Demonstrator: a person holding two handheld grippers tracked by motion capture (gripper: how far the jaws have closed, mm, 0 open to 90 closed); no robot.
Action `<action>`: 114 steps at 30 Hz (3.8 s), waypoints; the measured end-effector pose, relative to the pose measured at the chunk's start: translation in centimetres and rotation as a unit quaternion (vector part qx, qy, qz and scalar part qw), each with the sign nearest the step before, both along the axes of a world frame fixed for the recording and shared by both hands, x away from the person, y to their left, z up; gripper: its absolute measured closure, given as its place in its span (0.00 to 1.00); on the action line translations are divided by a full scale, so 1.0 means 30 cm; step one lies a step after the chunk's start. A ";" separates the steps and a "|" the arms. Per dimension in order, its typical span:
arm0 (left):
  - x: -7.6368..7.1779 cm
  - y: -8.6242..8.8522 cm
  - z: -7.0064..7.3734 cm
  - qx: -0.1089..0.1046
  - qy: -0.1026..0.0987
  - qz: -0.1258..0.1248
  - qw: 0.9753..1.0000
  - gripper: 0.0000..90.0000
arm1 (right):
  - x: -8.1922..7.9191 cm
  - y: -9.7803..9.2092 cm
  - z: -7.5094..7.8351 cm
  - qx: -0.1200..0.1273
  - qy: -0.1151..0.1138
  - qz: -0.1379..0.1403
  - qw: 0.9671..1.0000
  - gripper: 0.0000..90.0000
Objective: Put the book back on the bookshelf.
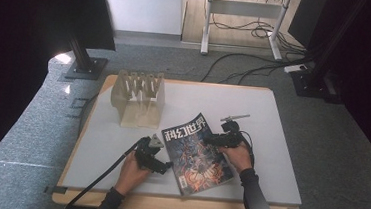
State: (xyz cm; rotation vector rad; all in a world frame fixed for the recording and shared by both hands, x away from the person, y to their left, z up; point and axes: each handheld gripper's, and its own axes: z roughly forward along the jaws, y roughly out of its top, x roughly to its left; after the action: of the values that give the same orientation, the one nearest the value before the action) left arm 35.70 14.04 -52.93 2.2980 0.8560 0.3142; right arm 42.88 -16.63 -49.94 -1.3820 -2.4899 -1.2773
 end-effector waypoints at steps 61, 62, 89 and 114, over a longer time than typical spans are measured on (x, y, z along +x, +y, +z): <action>0.130 0.021 0.165 -0.111 0.021 -0.035 0.993 0.16 | -0.111 0.112 0.365 -0.054 -0.166 0.111 0.978 0.90; 0.128 0.018 0.179 -0.106 0.014 -0.035 0.994 0.16 | -0.112 0.108 0.368 -0.051 -0.168 0.111 0.978 0.90; 0.140 0.015 0.392 -0.048 -0.060 -0.006 0.997 0.56 | -0.126 0.078 0.417 -0.041 -0.193 0.108 0.974 0.89; 0.035 0.041 0.556 -0.101 -0.116 -0.064 0.986 0.84 | -0.126 0.020 0.423 -0.020 -0.221 0.073 0.972 0.89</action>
State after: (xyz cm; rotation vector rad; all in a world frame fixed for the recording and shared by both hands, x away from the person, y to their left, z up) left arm 36.75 15.29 -36.26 2.0683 0.5908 0.4099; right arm 39.10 -16.02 -37.24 -0.9790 -2.8406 -1.6615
